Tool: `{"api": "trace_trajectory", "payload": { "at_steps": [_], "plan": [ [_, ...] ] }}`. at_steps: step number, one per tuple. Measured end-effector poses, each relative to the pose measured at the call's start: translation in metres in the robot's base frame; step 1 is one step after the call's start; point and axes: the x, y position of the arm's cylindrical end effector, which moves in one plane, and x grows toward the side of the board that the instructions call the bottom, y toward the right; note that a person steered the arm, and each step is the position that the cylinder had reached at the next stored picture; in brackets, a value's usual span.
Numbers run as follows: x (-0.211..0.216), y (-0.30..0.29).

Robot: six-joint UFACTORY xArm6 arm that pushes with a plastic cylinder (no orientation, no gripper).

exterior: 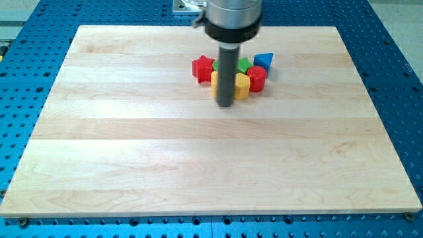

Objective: Move the red star close to the green star

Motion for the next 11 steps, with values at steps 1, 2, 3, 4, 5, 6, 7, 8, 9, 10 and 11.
{"api": "trace_trajectory", "payload": {
  "at_steps": [1, 2, 3, 4, 5, 6, 7, 8, 9, 10, 11],
  "plan": [
    [0.005, -0.062],
    [-0.005, -0.068],
    [-0.019, -0.053],
    [-0.038, -0.052],
    [-0.055, -0.050],
    [-0.073, -0.050],
    [-0.091, -0.050],
    [-0.091, -0.098],
    [-0.066, -0.089],
    [-0.064, -0.053],
    [-0.064, -0.042]
  ]
}}
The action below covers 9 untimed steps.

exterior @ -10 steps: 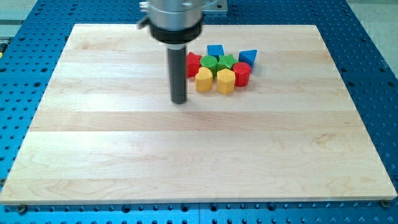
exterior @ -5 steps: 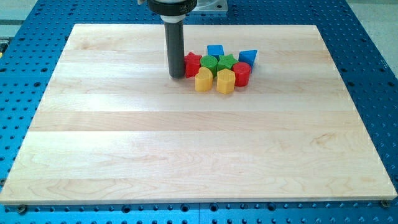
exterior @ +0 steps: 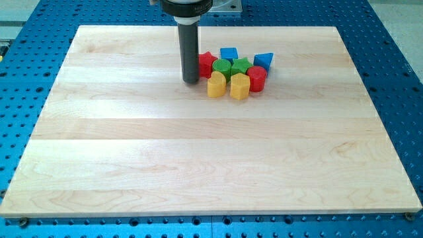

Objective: Move the red star close to the green star

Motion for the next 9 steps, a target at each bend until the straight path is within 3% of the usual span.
{"api": "trace_trajectory", "payload": {
  "at_steps": [2, 7, 9],
  "plan": [
    [-0.009, 0.014],
    [-0.088, 0.023],
    [-0.116, 0.051]
  ]
}}
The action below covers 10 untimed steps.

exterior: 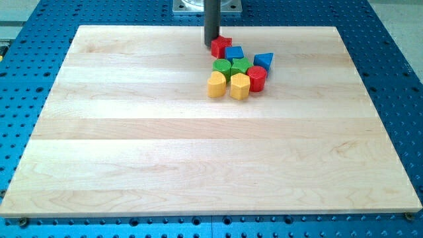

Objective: Move the red star close to the green star

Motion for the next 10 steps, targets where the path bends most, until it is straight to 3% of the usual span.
{"api": "trace_trajectory", "payload": {
  "at_steps": [2, 6, 10],
  "plan": [
    [0.005, -0.071],
    [0.009, 0.112],
    [0.006, 0.093]
  ]
}}
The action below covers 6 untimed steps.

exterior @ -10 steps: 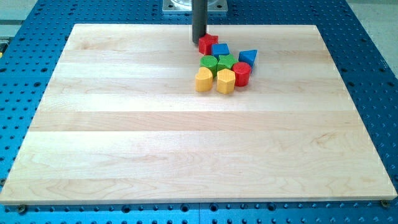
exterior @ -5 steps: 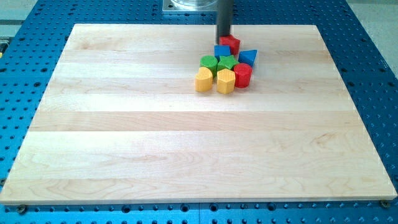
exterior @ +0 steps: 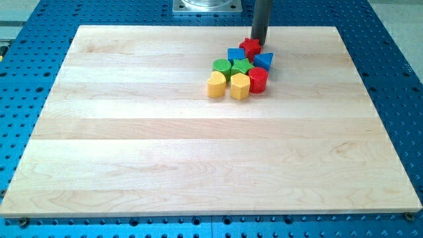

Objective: Move the red star close to the green star

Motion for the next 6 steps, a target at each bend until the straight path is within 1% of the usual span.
{"api": "trace_trajectory", "payload": {
  "at_steps": [1, 2, 3, 4, 5, 6],
  "plan": [
    [0.008, 0.002],
    [0.002, 0.004],
    [-0.004, -0.022],
    [0.019, -0.032],
    [0.030, -0.032],
    [0.027, -0.016]
  ]
}}
